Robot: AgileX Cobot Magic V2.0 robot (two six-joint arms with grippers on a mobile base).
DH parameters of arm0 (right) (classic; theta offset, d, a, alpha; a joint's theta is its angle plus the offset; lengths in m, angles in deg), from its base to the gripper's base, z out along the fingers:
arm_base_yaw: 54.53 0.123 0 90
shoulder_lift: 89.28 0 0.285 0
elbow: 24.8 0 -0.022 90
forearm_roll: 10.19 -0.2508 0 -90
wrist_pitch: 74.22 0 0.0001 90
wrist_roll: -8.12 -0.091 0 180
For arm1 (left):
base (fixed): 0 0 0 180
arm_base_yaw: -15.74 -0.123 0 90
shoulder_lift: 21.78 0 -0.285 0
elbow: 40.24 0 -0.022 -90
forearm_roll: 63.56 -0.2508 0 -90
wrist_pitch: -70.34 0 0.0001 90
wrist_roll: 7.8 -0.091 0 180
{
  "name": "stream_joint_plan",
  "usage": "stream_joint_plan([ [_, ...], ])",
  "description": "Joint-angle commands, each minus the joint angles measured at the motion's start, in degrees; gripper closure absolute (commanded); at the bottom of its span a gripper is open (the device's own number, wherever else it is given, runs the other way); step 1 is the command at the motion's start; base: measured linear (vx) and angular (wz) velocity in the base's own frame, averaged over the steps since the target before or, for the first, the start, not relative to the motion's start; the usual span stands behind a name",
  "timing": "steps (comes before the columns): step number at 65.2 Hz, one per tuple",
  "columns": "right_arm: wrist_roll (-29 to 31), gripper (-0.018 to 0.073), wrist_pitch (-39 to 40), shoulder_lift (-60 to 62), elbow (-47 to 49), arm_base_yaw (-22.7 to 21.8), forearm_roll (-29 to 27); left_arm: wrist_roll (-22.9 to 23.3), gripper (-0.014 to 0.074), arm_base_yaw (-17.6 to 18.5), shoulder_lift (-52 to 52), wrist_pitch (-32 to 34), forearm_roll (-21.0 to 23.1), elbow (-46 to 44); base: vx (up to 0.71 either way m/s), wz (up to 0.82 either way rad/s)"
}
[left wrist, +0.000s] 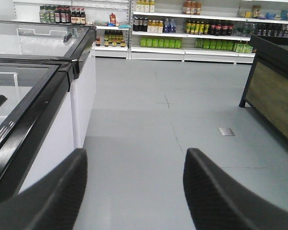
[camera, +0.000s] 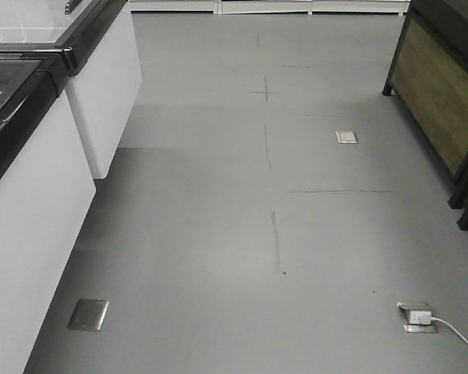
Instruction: Left arm holds basket, right arm returns cookies
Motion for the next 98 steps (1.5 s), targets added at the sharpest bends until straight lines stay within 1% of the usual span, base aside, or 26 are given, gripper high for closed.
stream_joint_plan([
  [1, 0.0, 0.0566, 4.2, 0.7, -1.0, -0.2, 0.4, 2.0, 0.0164, 0.0, 1.7, -0.8, 0.2, -2.6, 0.0, 0.0],
  [10, 0.0, 0.0566, 4.2, 0.7, -1.0, -0.2, 0.4, 3.7, 0.0164, 0.0, 6.6, -7.2, 0.2, -5.8, 0.0, 0.0],
  [23, 0.0, 0.0566, 4.2, 0.7, -1.0, -0.2, 0.4, 11.1, 0.0164, 0.0, 17.9, -13.1, 0.2, -14.5, 0.0, 0.0],
  [32, 0.0, 0.0566, 4.2, 0.7, -1.0, -0.2, 0.4, 14.3, 0.0164, -0.2, 25.6, -15.0, 0.2, -19.3, 0.0, 0.0],
  [35, 0.0, 0.0566, 4.2, 0.7, -1.0, -0.2, 0.4, 16.1, 0.0164, -0.7, 27.9, -15.1, 0.3, -20.8, 0.0, 0.0],
  [38, 0.0, 0.0566, 4.2, 0.7, -1.0, -0.2, 0.4, 18.2, 0.0164, -1.7, 29.6, -15.4, 0.7, -22.4, 0.0, 0.0],
  [42, 0.0, 0.0566, 4.2, 0.7, -1.0, -0.2, 0.4, 19.2, 0.0164, -3.3, 31.0, -16.1, 2.5, -24.6, 0.0, 0.0],
  [49, 0.0, 0.0566, 4.2, 0.7, -1.0, -0.2, 0.4, 18.9, 0.0164, -7.7, 32.7, -17.8, 6.0, -29.6, 0.0, 0.0],
  [55, 0.0, 0.0566, 4.2, 0.7, -1.0, -0.2, 0.4, 17.1, 0.0164, -12.9, 33.4, -19.0, 9.4, -34.3, 0.0, 0.0],
  [56, 0.0, 0.0566, 4.2, 0.7, -1.0, -0.2, 0.4, 16.8, 0.0164, -14.3, 33.5, -19.1, 10.1, -35.0, 0.0, 0.0],
  [60, 0.0, 0.0566, 4.2, 0.7, -1.0, -0.2, 0.4, 15.3, 0.0164, -17.4, 33.9, -19.2, 13.6, -37.4, 0.0, 0.0],
  [65, 0.0, 0.0566, 4.2, 0.7, -1.0, -0.2, 0.4, 11.3, 0.0164, -23.0, 35.0, -20.1, 20.3, -40.6, 0.0, 0.0],
  [69, 0.0, 0.0566, 4.2, 0.7, -1.0, -0.2, 0.4, 7.4, 0.0164, -27.0, 36.1, -21.9, 25.0, -43.1, 0.0, 0.0],
  [70, 0.0, 0.0566, 4.2, 0.7, -1.0, -0.2, 0.4, 6.6, 0.0164, -28.5, 36.4, -22.5, 26.2, -43.7, 0.0, 0.0],
  [75, 0.0, 0.0565, 4.2, 0.7, -1.0, -0.2, 0.4, 2.8, 0.0164, -33.9, 38.4, -26.3, 33.1, -46.7, 0.0, 0.0],
  [77, 0.0, 0.0565, 4.2, 0.7, -1.0, -0.2, 0.4, 1.8, 0.0164, -36.7, 39.2, -27.8, 36.3, -47.7, 0.0, 0.0],
  [79, 0.0, 0.0565, 4.2, 0.7, -1.0, -0.2, 0.4, 0.8, 0.0164, -39.0, 40.2, -29.2, 40.6, -49.0, 0.0, 0.0],
  [82, 0.0, 0.0565, 4.2, 0.7, -1.0, -0.2, 0.4, -1.5, 0.0164, -42.3, 41.6, -31.4, 45.7, -50.4, 0.0, 0.0],
  [83, 0.0, 0.0565, 4.2, 0.7, -1.0, -0.2, 0.4, -2.8, 0.0164, -43.8, 42.2, -32.4, 48.4, -50.9, 0.0, 0.0],
  [85, 0.0, 0.0565, 4.2, 0.7, -1.0, -0.2, 0.4, -4.8, 0.0164, -45.8, 43.0, -33.4, 51.9, -51.6, 0.0, 0.0],
  [86, 0.0, 0.0565, 4.2, 0.7, -1.0, -0.2, 0.4, -5.7, 0.0164, -47.2, 43.3, -33.9, 54.5, -51.9, 0.0, 0.0],
  [89, 0.0, 0.0565, 4.2, 0.7, -1.0, -0.2, 0.4, -9.1, 0.0164, -50.0, 44.5, -35.5, 59.3, -52.8, 0.0, 0.0],
  [93, 0.0, 0.0565, 4.2, 0.7, -1.0, -0.2, 0.4, -12.1, 0.0164, -53.8, 45.6, -36.6, 65.0, -53.5, 0.0, 0.0],
  [95, 0.0, 0.0565, 4.2, 0.7, -1.0, -0.2, 0.4, -12.5, 0.0164, -55.9, 46.1, -36.7, 67.0, -53.6, 0.0, 0.0],
  [98, 0.0, 0.0565, 4.2, 0.7, -1.0, -0.2, 0.4, -12.4, 0.0164, -58.0, 46.1, -36.4, 68.5, -53.7, 0.0, 0.0],
])
